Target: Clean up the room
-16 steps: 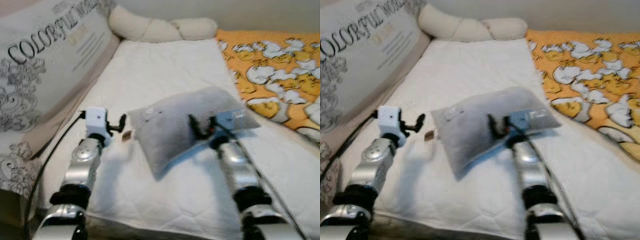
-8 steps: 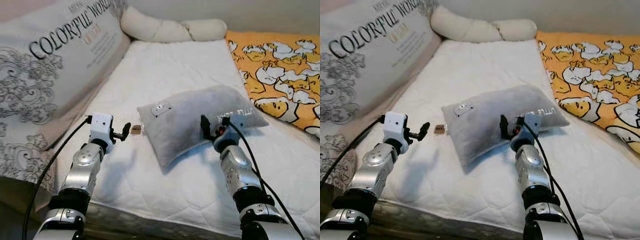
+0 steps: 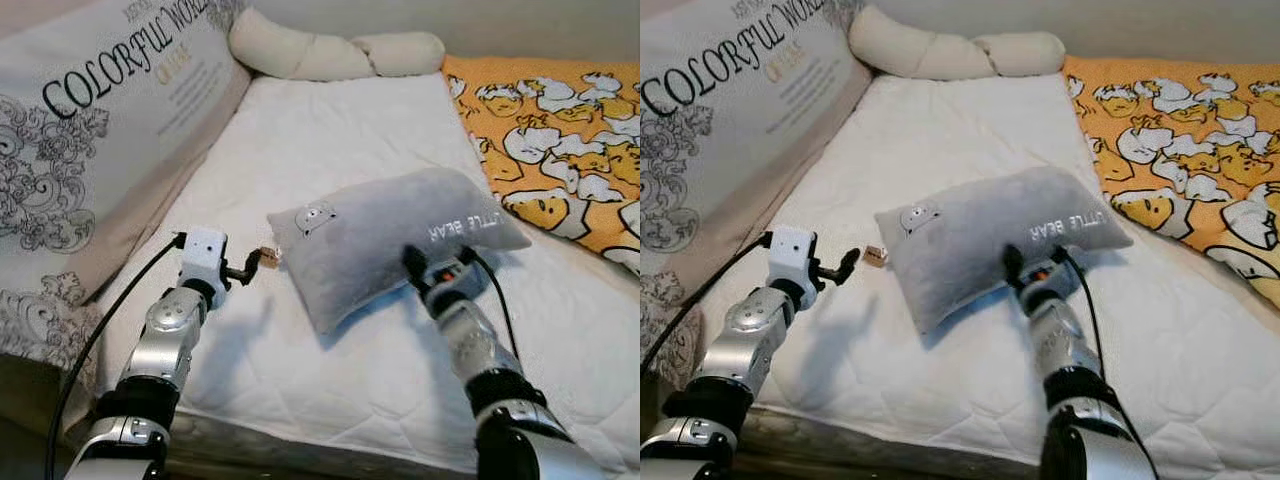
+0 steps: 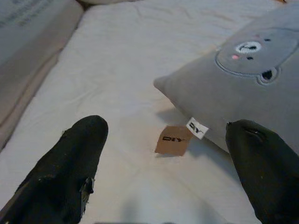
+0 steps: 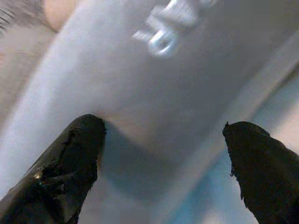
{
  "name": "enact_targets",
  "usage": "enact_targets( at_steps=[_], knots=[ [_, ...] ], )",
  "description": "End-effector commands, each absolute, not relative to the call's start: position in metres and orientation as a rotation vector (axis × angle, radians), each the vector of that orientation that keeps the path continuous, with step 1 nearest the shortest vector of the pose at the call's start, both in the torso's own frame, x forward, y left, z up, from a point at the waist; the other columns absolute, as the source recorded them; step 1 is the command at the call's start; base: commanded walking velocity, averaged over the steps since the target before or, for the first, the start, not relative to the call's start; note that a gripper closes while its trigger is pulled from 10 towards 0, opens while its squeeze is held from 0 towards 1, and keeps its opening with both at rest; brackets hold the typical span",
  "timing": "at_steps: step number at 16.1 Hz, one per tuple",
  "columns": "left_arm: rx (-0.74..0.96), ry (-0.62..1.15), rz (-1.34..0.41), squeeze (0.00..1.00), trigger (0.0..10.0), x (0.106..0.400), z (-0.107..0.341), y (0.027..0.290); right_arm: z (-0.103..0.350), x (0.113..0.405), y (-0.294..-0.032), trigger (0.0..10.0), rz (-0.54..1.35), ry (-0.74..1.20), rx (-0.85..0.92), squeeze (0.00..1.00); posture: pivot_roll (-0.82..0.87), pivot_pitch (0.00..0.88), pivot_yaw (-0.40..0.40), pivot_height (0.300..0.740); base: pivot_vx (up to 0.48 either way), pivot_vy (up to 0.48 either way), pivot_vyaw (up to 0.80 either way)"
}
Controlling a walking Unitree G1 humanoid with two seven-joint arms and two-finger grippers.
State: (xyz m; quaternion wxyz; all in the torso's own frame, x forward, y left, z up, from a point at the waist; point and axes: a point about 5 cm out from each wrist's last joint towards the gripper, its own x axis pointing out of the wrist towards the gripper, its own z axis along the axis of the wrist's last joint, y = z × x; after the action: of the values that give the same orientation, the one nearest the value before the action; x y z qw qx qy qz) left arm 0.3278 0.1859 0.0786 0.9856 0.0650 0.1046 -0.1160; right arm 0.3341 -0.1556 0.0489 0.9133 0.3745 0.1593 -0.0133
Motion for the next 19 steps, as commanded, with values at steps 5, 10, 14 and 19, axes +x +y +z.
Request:
enact_targets(
  at_steps=[5,10,14,19],
  knots=[
    [0.177,0.225,-0.472,0.0,10.0,0.321,0.085,0.173,0.04,0.338,-0.136,10.0,-0.045,0.452,1.068,0.0,0.02,0.0,0.065,0.74,0.0,0.0,0.0],
    [0.195,0.229,-0.58,0.0,10.0,0.311,0.09,0.166,0.049,0.348,-0.134,10.0,-0.143,0.469,1.14,0.0,0.06,0.0,0.047,0.74,0.0,0.0,0.0],
    [0.206,0.289,-0.708,0.0,10.0,0.291,0.087,0.163,0.056,0.354,-0.14,0.0,-0.173,0.469,1.089,0.0,0.07,0.0,0.04,0.74,0.0,0.0,0.0],
    [0.229,0.373,-0.823,0.0,10.0,0.273,0.078,0.159,0.058,0.356,-0.143,0.0,-0.213,0.447,1.097,0.0,0.07,0.0,0.037,0.74,0.0,0.0,0.0]
  ],
)
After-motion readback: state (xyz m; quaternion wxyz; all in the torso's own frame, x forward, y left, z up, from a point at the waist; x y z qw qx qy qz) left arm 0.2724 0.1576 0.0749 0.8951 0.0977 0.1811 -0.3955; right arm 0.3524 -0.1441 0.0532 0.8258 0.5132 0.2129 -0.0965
